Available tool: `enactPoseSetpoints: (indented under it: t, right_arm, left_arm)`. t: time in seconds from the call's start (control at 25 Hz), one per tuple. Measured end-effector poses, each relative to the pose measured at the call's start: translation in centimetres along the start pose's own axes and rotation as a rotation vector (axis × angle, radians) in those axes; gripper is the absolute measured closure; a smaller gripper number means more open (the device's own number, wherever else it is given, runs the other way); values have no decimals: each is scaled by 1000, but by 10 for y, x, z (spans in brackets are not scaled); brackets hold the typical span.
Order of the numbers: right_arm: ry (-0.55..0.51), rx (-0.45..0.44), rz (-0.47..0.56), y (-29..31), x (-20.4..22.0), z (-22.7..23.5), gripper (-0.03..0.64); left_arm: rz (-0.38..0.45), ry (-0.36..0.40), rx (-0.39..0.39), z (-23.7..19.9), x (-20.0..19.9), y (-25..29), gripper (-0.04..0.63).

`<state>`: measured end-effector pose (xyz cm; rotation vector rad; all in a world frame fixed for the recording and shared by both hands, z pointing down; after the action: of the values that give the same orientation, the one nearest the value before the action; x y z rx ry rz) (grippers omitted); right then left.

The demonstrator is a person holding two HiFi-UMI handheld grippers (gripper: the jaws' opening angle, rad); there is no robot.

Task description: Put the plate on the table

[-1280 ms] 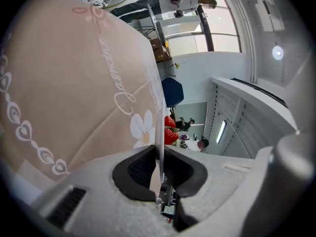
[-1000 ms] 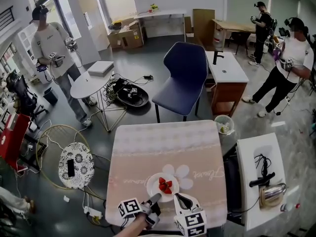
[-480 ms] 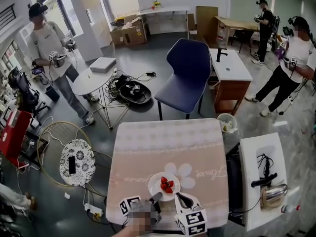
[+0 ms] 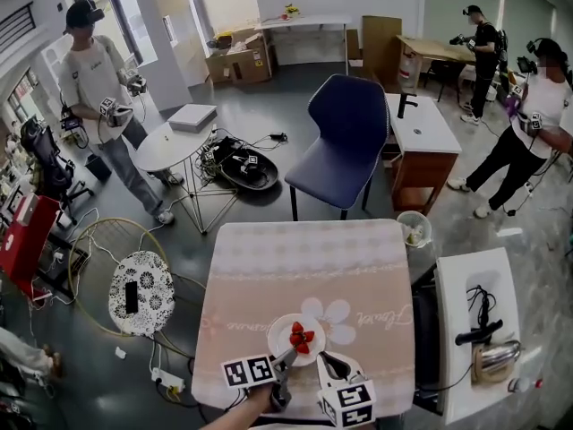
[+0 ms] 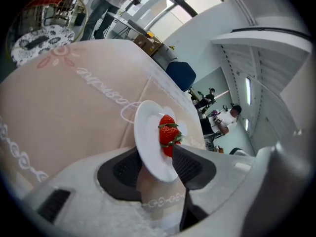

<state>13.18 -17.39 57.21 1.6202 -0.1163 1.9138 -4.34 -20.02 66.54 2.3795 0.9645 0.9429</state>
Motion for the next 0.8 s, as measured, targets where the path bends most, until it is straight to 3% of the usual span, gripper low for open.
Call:
enactPoseSetpoints:
  t: [0.2, 0.28, 0.52, 0.8]
  right_arm:
    - [-5, -12, -12, 2, 3, -5, 614]
    - [-4, -16, -12, 3, 7, -5, 614]
    - [14, -10, -8, 2, 2, -9, 614]
    - [27, -20, -12, 2, 7, -12, 614]
  left_arm:
    - [-18, 249, -110, 3, -8, -4, 400]
    - [-12, 308, -145, -1, -12, -8, 394]
    - [6, 326, -149, -8, -15, -20, 393]
    - [78, 353, -8, 17, -22, -37, 399]
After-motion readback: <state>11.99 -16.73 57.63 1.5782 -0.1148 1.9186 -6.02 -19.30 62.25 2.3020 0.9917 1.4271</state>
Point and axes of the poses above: the fingertips, and each gripper's own axes: y forward along the fingers, z to its right, x out of its underside, the point moved 8 cm from there along -y, backward along the fingers, and after that the axes turned 13 degrees about z, right-handed, at the moved point
